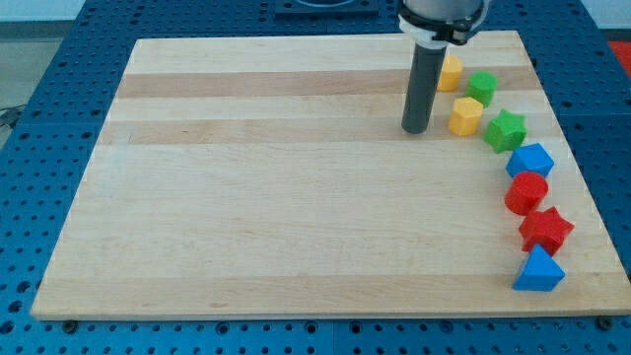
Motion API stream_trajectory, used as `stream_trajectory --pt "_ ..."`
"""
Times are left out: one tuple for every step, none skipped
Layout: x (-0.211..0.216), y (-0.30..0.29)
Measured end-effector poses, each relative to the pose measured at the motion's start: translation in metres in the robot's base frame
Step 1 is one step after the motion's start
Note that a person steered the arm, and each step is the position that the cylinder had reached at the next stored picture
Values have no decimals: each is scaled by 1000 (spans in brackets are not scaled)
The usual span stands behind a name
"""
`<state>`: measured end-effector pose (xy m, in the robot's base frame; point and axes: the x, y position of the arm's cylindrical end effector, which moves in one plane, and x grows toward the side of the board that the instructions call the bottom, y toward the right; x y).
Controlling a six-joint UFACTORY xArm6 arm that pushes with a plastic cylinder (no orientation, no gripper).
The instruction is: Push the yellow hexagon in between green blocks
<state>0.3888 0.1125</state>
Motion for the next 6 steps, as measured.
stream_trajectory --pt "-3 21" --pt "1 37" --pt "1 37" --pt "1 48" --pt "0 55" --pt "0 57"
